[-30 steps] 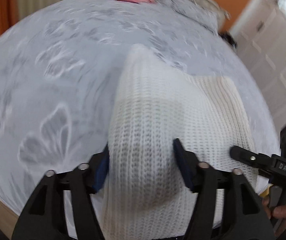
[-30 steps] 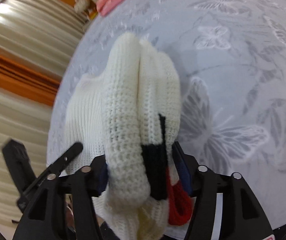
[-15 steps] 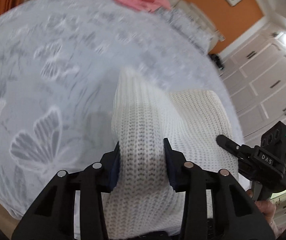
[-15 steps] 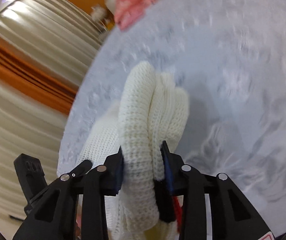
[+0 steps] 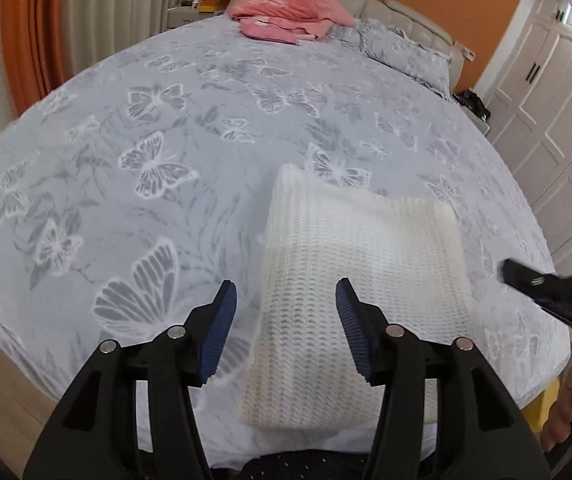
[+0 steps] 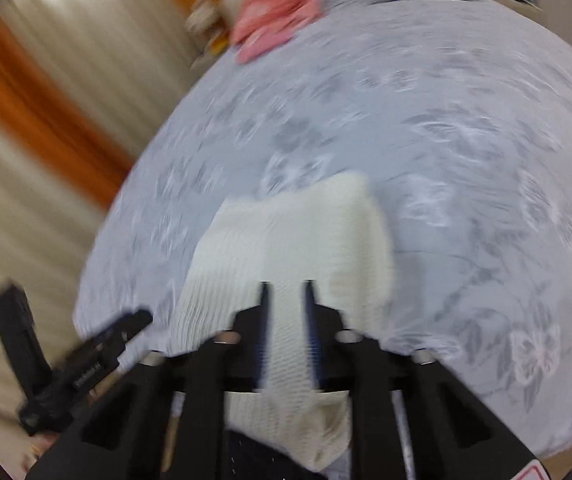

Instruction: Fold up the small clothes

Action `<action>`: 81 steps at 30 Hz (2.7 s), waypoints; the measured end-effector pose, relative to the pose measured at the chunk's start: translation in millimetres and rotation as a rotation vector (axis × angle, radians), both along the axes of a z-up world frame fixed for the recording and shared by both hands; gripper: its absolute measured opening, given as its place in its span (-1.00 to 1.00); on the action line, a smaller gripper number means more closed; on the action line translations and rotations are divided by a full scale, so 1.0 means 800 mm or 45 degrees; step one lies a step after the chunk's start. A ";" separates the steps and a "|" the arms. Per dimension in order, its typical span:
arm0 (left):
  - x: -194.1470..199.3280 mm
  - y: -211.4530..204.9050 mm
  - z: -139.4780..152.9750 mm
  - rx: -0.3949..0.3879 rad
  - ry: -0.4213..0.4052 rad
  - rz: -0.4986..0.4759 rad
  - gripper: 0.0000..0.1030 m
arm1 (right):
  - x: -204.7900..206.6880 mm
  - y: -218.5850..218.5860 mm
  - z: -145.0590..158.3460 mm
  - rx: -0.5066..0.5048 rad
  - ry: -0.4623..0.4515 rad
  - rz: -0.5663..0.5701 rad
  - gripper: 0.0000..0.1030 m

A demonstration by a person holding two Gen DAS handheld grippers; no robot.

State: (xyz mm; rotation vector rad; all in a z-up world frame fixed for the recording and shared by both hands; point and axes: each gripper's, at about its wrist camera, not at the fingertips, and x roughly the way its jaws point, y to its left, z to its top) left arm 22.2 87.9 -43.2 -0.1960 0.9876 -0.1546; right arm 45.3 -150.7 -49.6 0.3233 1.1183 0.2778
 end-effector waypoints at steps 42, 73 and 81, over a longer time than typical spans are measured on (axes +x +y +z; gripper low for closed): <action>-0.042 -0.051 0.009 0.403 0.123 -0.002 0.37 | -0.077 -0.013 0.021 -0.252 0.046 -0.016 -0.84; -0.078 -0.023 0.009 0.351 0.098 0.035 0.50 | 0.034 -0.028 0.001 -0.186 0.010 -0.059 -0.66; -0.053 -0.036 -0.008 0.302 0.153 0.016 0.50 | 0.010 -0.034 -0.032 -0.158 0.119 -0.085 -0.53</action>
